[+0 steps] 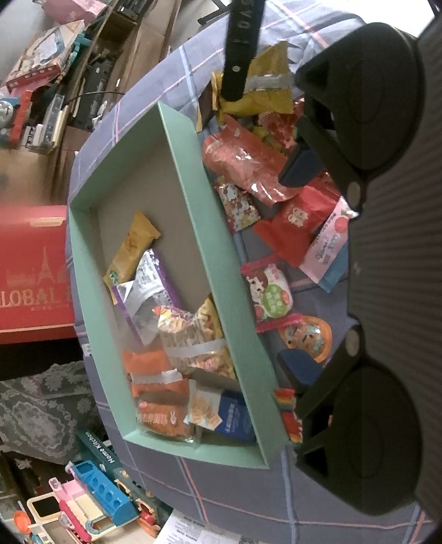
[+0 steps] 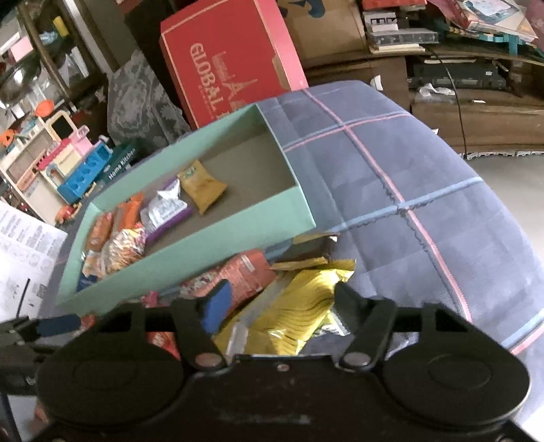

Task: Organize snacks
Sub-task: 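Grasp the yellow packet with the right tool while the left tool grasps a red packet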

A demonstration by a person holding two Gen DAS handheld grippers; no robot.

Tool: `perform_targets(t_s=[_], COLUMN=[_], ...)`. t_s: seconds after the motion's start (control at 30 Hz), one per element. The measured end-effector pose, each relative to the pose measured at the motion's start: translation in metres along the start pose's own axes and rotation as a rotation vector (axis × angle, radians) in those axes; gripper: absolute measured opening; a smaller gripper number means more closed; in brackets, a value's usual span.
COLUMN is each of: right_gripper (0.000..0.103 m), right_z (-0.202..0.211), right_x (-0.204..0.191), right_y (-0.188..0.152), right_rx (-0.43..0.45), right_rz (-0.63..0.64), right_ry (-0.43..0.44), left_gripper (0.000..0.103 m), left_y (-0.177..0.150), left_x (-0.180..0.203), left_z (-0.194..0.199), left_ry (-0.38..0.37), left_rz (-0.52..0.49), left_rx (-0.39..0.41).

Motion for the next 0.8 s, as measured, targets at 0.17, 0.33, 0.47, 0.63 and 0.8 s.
perform_targets(t_s=[0.17,0.33,0.47,0.63,0.8], right_gripper=[0.036,0.036,0.036,0.036,0.036], right_z=[0.006,0.012,0.014,0.013,0.014], right_x=[0.015,0.039,0.049,0.052,0.051], right_y=[-0.004,-0.013,-0.016,-0.017,-0.018], right_rx=[0.024,0.020,0.014,0.011,0.009], right_rz=[0.008,-0.039,-0.063,-0.083,-0.095], right_ry=[0.015,0.033,0.047,0.066,0.077], left_gripper=[0.103,0.103,0.081,0.078,0.037], left_y=[0.011,0.024,0.028,0.029,0.023], left_x=[0.014,0.043,0.064,0.080,0.088], left_z=[-0.014,-0.029,-0.043,-0.060,-0.067], left_ry=[-0.012,-0.030,-0.037,-0.077,-0.078], left_rz=[-0.042,-0.146,-0.240,-0.306,-0.347], left_rx=[-0.016,-0.006,-0.012,-0.055,-0.065])
Point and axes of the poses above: each gripper's, at about its wrist camera, not at the fingertips, and z roughly against the way its jaws point, x to its right, y to its top, the point moved 1 cm from there along -z, roughly the way its jaws point, and after that the axes turned 10 degrees about -y, right-handed, at the moved point
